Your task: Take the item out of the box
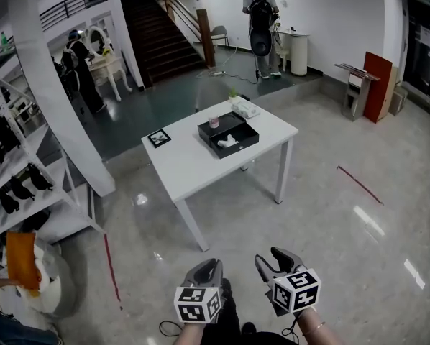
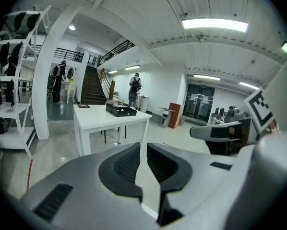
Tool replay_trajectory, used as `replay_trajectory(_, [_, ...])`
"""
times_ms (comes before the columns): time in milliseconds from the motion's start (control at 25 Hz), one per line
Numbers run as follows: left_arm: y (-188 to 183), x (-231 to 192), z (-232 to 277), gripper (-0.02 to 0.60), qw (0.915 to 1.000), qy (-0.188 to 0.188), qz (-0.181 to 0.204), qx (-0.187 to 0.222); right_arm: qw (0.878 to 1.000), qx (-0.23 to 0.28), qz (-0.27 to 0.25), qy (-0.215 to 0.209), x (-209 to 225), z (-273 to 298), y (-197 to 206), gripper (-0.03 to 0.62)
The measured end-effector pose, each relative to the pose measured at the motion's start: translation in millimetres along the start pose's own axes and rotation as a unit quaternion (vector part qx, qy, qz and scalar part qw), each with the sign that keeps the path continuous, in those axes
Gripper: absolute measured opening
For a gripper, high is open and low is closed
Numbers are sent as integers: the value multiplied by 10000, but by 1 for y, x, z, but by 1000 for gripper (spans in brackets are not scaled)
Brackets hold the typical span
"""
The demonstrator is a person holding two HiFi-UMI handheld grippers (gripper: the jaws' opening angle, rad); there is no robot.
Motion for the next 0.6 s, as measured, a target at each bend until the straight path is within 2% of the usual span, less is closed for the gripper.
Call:
replay_trajectory(240, [-20,-21,38,46,10000,18,-50,-17,10000,-17,44,10,18,39,-11,227])
replay_trajectory(600, [-74,-71,115,46,9999,39,-144,-7,9999,-56,52,143,56,125,-46,238])
Point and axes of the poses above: the fingertips, and each gripper's own axes: z forward along the fingers, x to its right, y out of its underside, the point moved 5 cm from there along -z, backward along the fingers, and after that the axes turned 12 degrees about -z, right-handed, at the moved point
